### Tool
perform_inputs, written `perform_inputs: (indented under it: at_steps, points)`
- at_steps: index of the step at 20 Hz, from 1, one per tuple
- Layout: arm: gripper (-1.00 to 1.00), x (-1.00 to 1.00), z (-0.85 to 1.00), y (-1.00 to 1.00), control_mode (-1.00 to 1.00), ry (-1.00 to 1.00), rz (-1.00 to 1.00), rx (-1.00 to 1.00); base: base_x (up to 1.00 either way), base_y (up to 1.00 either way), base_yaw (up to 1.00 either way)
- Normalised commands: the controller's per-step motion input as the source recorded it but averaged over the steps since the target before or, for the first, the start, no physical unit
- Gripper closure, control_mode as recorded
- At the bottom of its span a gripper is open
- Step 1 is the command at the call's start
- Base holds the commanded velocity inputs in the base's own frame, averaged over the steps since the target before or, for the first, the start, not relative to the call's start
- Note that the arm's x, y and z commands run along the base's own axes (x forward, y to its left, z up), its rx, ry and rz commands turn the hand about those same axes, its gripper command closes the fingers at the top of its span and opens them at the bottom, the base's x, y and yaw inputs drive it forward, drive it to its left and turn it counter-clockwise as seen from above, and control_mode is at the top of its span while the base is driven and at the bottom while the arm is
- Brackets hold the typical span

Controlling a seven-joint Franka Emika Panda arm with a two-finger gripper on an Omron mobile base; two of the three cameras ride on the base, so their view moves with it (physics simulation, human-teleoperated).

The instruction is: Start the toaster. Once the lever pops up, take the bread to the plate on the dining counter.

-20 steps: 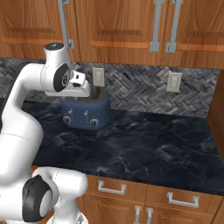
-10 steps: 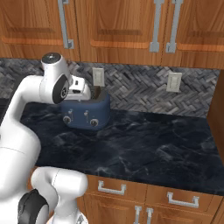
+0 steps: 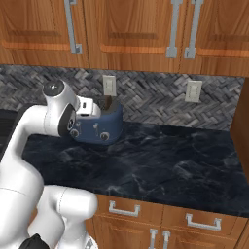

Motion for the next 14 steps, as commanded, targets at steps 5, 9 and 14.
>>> perform_inputs:
  at_steps: [5,9,14]
  points:
    - [-1.00,0.00,-0.14,0.00,-1.00,-0.02,0.00,0.01,0.00,0.00,0.00]
    - [-1.00,0.00,-0.05,0.00,-1.00,0.00,-0.02,0.04,0.00,0.00,0.00]
    - [-1.00,0.07,-0.01,0.00,-1.00,0.00,-0.02,0.02,0.00,0.00,0.00]
